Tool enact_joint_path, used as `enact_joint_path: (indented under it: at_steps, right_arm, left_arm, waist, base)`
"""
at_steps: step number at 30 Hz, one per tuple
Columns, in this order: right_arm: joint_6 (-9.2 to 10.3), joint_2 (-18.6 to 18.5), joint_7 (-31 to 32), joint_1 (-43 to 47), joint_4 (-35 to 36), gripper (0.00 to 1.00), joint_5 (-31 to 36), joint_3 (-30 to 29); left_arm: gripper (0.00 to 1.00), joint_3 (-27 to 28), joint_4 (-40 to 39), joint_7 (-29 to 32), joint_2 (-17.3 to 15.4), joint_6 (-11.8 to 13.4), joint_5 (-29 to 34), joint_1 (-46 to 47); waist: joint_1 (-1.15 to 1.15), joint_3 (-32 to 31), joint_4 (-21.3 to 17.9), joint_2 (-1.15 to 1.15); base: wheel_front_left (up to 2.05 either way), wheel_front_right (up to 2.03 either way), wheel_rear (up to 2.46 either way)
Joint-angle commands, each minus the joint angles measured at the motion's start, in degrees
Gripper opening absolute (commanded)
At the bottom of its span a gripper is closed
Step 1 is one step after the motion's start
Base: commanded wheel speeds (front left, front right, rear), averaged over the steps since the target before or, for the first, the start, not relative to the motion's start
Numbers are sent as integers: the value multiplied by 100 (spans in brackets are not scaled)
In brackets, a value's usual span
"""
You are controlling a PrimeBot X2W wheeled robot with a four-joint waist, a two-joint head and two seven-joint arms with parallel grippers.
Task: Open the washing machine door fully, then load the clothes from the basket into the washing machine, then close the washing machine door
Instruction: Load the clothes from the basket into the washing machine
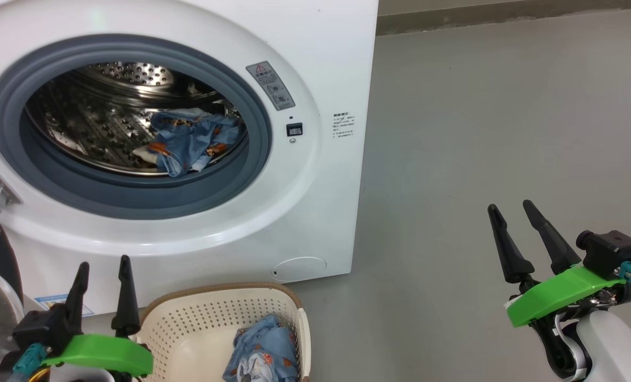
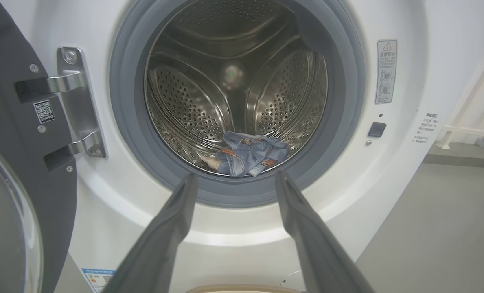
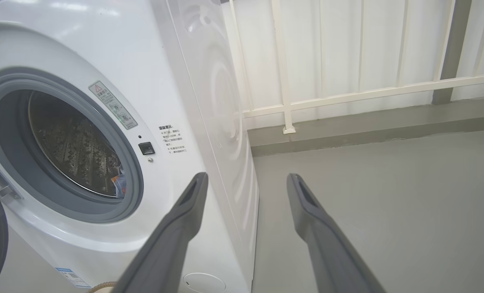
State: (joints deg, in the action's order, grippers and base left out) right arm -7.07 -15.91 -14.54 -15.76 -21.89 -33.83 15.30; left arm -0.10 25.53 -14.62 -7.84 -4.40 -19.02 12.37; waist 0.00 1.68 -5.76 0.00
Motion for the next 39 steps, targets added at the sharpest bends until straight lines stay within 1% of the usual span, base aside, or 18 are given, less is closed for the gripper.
enact_joint_path:
  at_steps: [1, 39]
  right_arm:
    - [-42, -97, -46, 54, 146, 100, -3, 69]
    - [-42, -118, -46, 1, 143, 100, -6, 93]
  left_arm:
    - [100, 200, -214, -38, -99, 43, -17, 41]
    - [100, 110, -272, -38, -11, 126, -99, -13]
  waist:
    - [0, 0, 2, 0]
    - [0, 55, -3, 0]
  base:
    - [0, 0, 0]
    - [0, 0, 0]
